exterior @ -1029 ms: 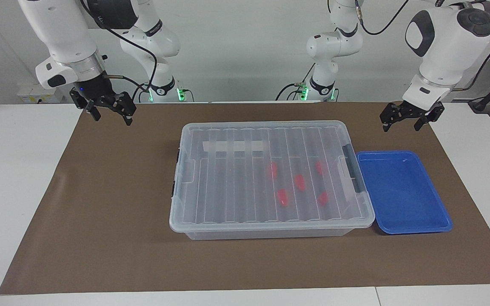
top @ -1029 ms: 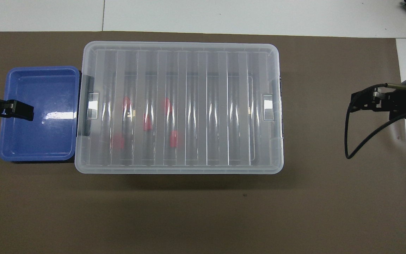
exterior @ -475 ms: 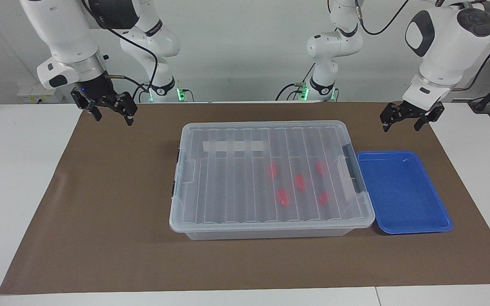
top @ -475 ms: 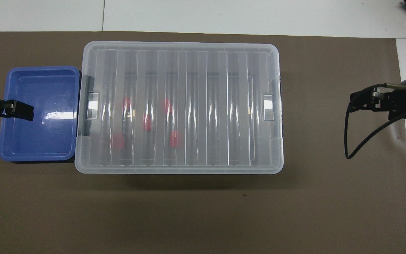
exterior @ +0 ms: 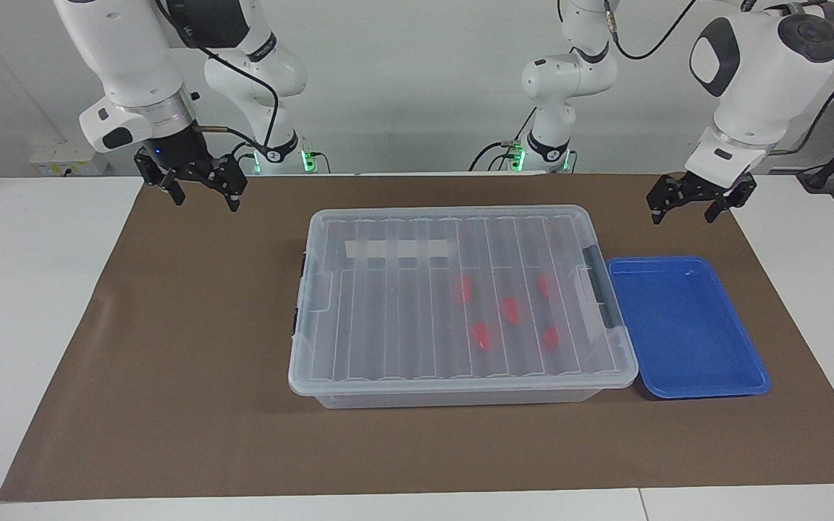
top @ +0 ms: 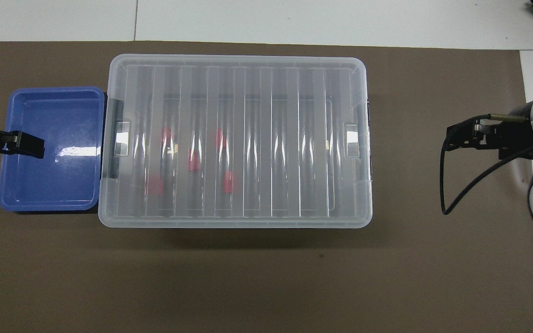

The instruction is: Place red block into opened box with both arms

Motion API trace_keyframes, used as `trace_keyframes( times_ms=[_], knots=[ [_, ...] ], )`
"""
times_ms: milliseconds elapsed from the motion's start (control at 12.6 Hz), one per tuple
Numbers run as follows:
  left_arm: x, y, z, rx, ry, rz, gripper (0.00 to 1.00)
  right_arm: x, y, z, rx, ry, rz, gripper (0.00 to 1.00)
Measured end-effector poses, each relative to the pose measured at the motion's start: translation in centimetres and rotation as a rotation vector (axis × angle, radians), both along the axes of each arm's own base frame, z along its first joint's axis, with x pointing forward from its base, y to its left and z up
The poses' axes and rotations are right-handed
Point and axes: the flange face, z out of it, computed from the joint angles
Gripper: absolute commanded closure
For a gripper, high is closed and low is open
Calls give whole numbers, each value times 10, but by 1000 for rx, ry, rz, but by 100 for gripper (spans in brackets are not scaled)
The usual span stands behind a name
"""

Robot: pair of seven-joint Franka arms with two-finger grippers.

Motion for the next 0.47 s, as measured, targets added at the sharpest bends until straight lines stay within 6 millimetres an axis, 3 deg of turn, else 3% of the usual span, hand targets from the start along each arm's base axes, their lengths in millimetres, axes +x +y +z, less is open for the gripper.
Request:
trace_keyframes(
  times_ms=[475],
  knots=[
    [0, 0, 0, 0, 0, 0, 0, 0, -12, -1, -1, 5, -21, 0]
  ],
)
